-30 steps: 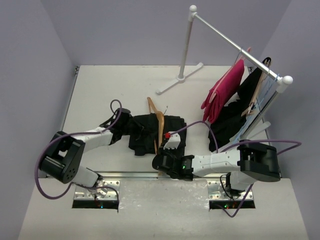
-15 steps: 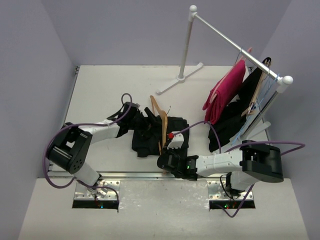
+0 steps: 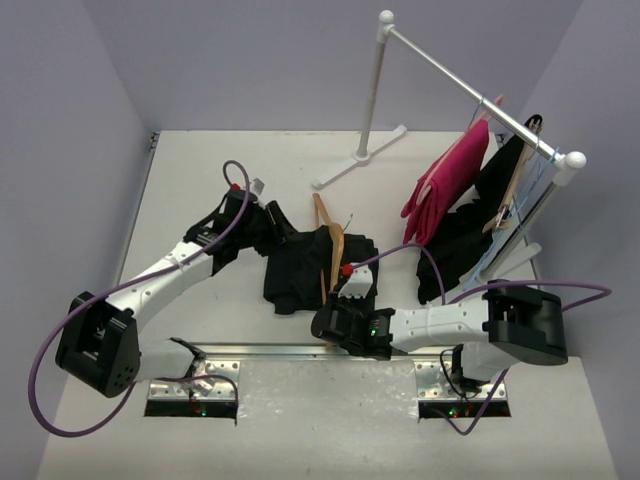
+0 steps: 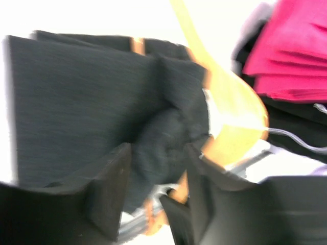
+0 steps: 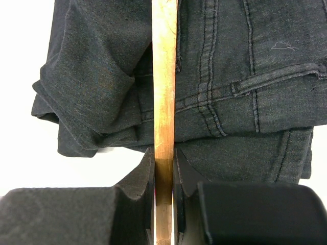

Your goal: Place the trousers on the hanger

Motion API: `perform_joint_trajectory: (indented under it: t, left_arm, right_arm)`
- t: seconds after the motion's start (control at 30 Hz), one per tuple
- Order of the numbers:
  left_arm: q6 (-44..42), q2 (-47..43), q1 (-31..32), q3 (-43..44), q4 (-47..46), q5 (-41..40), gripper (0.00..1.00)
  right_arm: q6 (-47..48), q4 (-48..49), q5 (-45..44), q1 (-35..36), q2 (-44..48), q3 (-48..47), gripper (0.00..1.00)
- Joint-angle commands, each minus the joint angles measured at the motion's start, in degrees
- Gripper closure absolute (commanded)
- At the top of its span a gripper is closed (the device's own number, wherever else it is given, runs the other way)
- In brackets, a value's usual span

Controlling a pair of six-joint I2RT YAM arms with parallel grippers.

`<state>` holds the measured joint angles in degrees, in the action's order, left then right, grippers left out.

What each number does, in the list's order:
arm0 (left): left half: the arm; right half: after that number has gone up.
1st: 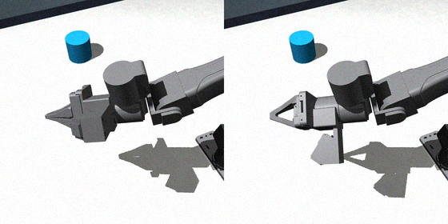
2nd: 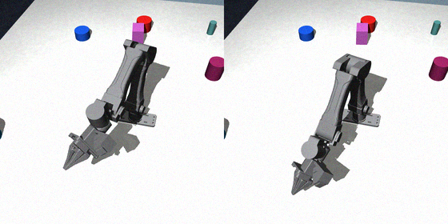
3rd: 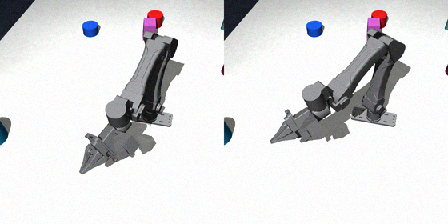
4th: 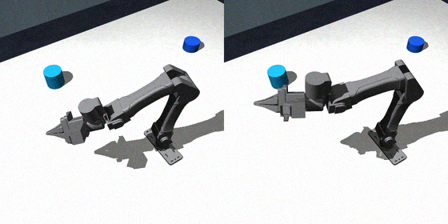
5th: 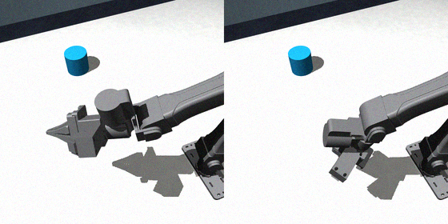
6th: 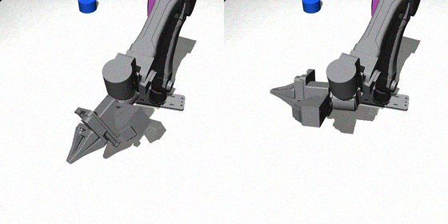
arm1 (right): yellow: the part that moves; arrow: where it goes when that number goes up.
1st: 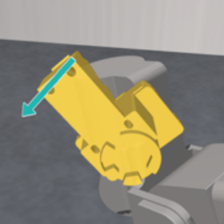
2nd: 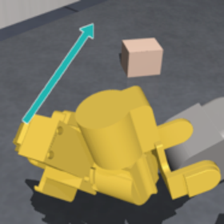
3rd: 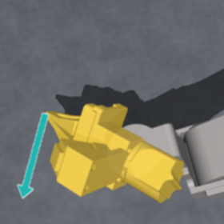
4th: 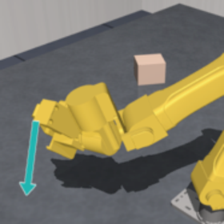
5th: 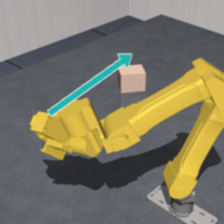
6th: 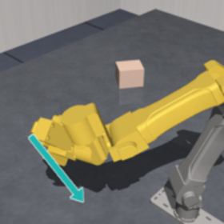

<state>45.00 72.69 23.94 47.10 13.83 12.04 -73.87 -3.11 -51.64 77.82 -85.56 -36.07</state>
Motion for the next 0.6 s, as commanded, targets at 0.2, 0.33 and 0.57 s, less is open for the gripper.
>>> perform_joint_trajectory:
  t: [0.2,0.33,0.57]
  left_arm:
    - [-10.85,9.84,-1.99,-2.50,1.86,1.83,1.00]
    - [-12.94,13.17,-0.25,-2.01,-0.56,11.33,1.00]
    - [-10.02,14.95,1.68,-2.62,-10.60,25.92,1.00]
  right_arm:
    - [0.57,-1.83,-0.34,0.45,0.12,-3.70,1.00]
    - [-0.33,-3.83,-0.57,0.70,-0.25,-4.94,1.00]
    - [0.17,-4.63,0.04,0.77,-0.40,-6.18,1.00]
